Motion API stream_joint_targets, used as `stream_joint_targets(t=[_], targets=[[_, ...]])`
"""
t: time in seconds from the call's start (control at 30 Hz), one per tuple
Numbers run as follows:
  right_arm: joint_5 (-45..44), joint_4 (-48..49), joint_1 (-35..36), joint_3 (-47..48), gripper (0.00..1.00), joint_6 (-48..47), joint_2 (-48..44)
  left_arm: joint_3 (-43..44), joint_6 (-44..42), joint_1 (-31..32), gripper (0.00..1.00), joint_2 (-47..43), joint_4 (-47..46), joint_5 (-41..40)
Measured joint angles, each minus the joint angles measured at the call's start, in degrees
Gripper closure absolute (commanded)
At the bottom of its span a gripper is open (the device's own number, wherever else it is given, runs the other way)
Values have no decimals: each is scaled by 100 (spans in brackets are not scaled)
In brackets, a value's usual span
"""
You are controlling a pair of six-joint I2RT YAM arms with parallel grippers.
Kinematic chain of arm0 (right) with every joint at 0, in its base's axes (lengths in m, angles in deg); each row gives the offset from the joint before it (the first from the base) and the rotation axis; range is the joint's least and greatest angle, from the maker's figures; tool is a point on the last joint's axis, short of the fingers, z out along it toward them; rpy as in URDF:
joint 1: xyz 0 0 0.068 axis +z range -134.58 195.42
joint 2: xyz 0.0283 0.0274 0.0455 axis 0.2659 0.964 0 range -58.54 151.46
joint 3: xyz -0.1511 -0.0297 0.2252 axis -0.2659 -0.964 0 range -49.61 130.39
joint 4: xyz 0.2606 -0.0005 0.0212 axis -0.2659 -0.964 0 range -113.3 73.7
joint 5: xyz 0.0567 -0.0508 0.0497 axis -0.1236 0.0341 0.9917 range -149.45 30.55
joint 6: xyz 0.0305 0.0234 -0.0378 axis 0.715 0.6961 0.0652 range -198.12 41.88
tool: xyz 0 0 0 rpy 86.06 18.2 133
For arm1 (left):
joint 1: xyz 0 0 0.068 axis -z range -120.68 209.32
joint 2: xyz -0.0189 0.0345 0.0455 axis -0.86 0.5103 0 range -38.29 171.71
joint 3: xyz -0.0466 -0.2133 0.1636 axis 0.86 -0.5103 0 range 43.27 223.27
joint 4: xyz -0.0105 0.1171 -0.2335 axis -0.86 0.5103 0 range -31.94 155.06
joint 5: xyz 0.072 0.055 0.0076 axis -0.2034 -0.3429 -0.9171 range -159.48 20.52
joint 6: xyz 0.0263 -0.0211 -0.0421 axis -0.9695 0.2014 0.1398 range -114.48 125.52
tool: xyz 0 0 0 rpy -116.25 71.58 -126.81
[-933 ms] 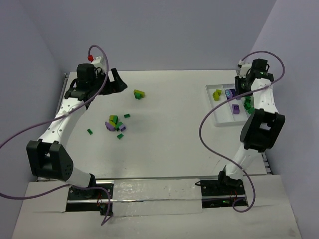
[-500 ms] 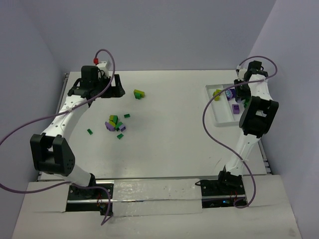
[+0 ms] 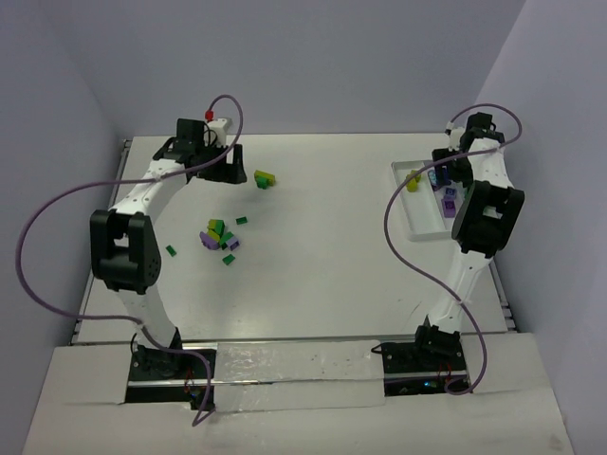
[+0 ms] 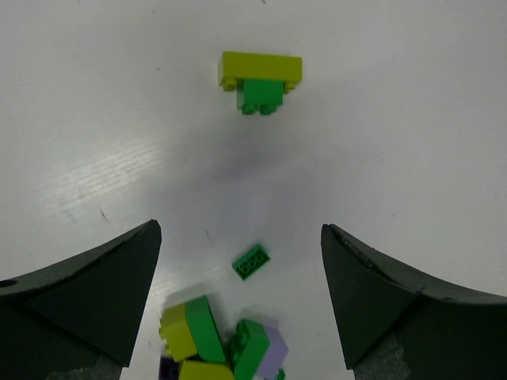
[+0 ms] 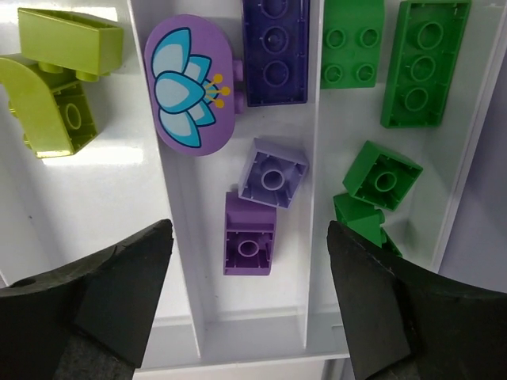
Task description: Sort the legos into containers by color
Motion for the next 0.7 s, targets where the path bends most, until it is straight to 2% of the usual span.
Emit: stream_joint_targets(t=[0.07, 0.17, 0.33, 0.53, 0.7], targets=[[19, -3, 28, -26, 12, 47, -23, 332, -83, 22, 14, 394, -30, 9], [123, -32, 76, -226, 12, 140, -226, 734, -114, 109, 24, 901, -163, -3], [414, -153, 223, -384, 11, 295, -798, 1051, -110, 468, 34, 1564, -489, -169], [811, -311, 349, -331, 11, 493, -1446, 1368, -118, 858, 35, 2265, -536, -420], [1003, -413, 388, -294, 11, 587, -1542, 1674, -118, 901, 34, 2616, -533, -744]])
